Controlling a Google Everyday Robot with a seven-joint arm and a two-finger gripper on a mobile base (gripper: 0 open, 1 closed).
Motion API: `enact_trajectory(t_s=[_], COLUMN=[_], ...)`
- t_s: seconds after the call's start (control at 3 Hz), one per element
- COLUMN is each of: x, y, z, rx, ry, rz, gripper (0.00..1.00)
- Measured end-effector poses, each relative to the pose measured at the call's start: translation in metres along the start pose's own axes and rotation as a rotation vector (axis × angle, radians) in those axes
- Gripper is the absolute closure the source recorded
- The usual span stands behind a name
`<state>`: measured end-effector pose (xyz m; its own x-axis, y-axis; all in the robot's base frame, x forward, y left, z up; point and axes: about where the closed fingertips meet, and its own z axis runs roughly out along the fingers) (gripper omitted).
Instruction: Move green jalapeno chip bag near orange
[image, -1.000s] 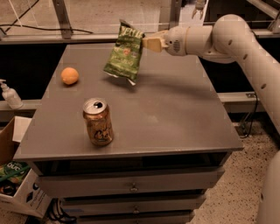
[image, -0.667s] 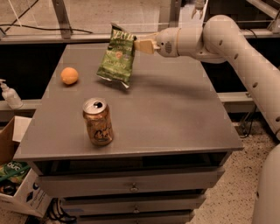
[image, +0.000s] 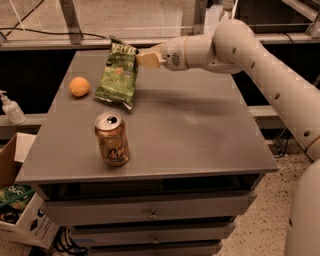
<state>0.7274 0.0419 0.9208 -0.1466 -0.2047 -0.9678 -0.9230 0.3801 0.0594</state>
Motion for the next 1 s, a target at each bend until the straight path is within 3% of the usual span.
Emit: enact_trajectory(t_s=[0.67, 1.0], x=[0.009, 0.012], y=[0.016, 0.017], z=[0.030, 0.039], rx=[-0.013, -0.008], ry=[0.062, 0.096], rz=[0.011, 0.014], gripper=[1.00, 0.82])
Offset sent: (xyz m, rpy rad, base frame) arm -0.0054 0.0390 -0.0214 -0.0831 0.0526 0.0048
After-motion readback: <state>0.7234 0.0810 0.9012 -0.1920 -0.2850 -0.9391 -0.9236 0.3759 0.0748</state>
